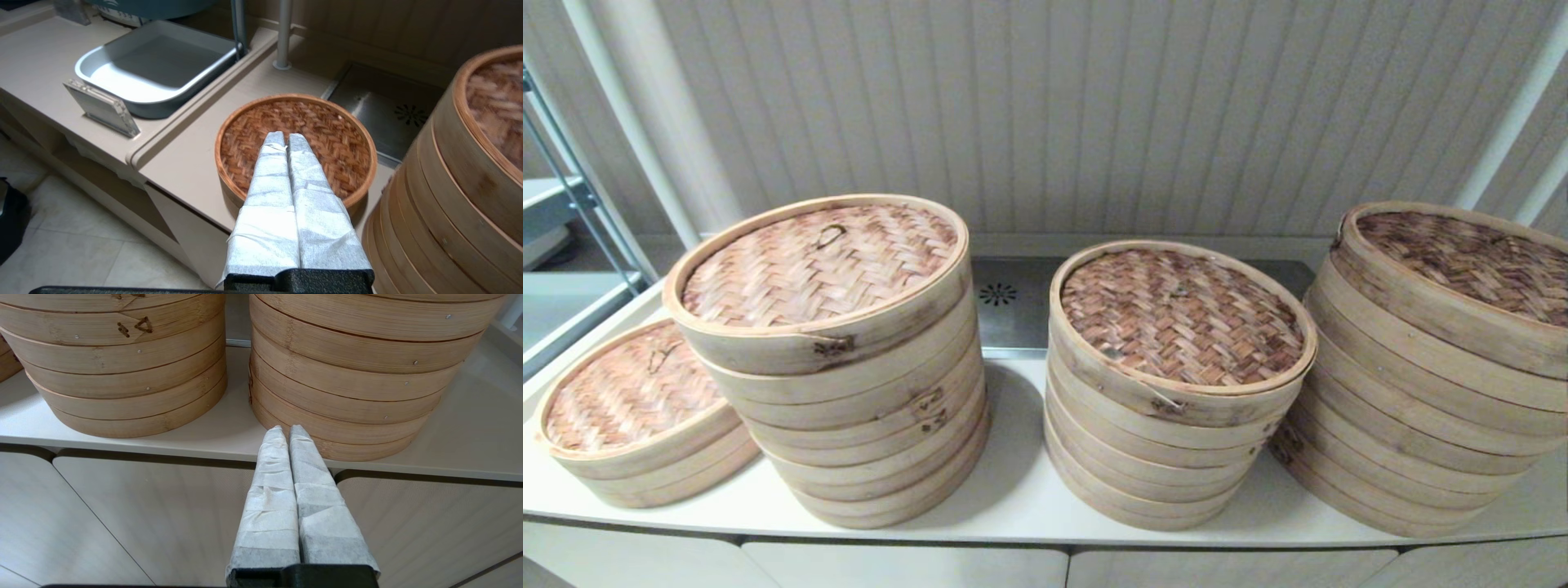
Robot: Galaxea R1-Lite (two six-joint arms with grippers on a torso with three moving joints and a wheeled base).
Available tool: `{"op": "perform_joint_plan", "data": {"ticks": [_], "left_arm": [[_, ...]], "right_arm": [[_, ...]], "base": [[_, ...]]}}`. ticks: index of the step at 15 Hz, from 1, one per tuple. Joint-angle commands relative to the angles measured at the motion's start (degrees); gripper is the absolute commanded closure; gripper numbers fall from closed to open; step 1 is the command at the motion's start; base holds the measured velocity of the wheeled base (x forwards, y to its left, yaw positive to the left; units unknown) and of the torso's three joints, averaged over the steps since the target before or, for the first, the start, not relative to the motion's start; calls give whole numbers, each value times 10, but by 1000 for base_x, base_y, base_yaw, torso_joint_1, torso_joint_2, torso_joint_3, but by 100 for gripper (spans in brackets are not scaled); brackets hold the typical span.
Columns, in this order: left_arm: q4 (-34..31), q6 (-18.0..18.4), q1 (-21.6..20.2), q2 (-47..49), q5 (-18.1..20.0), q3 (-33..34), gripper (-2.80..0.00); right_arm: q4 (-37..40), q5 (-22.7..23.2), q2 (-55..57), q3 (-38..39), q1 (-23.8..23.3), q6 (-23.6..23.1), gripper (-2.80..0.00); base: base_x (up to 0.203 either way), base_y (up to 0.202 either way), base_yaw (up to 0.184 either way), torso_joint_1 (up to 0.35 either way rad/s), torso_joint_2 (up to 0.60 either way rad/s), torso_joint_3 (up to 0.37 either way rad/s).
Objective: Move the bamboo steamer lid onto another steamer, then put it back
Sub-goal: Pick up the steamer
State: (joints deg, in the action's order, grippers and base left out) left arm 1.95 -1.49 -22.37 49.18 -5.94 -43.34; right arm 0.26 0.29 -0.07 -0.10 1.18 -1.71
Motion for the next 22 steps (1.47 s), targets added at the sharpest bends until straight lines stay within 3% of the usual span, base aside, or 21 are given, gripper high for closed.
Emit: {"op": "perform_joint_plan", "data": {"ticks": [1, 2, 3, 7, 10, 14, 15, 22], "left_arm": [[17, 0, -90, 71, 116, -11, 0], [23, 0, -104, 96, 159, -15, 0], [26, 0, -110, 125, 169, -16, 0], [30, 14, -118, 250, 178, -28, 0], [31, 50, -113, 347, 180, -54, 0], [30, 91, -75, 452, 182, -94, 0], [31, 95, -66, 467, 181, -103, -280], [30, 102, -53, 539, 183, -160, -280]], "right_arm": [[0, 0, -1, 0, 0, -1, 0], [0, 0, -1, 0, 0, -1, 0], [0, 1, -1, 0, 0, -1, 0], [0, 1, -1, 0, 0, -1, 0], [0, 1, -1, 0, 0, -1, 0], [0, 1, -1, 0, 0, 0, 0], [0, 0, -1, 0, 0, 0, 0], [0, 0, -1, 0, 0, -1, 0]], "base": [[0, 0, 0, 0, 0, 0], [0, 0, 0, 0, 0, 0], [0, 0, 0, 0, 0, 0], [0, 0, 0, 0, 0, 0], [0, 0, 0, 0, 0, 0], [0, 0, 0, 0, 0, 0], [0, 0, 0, 0, 0, 0], [0, 0, 0, 0, 0, 0]]}}
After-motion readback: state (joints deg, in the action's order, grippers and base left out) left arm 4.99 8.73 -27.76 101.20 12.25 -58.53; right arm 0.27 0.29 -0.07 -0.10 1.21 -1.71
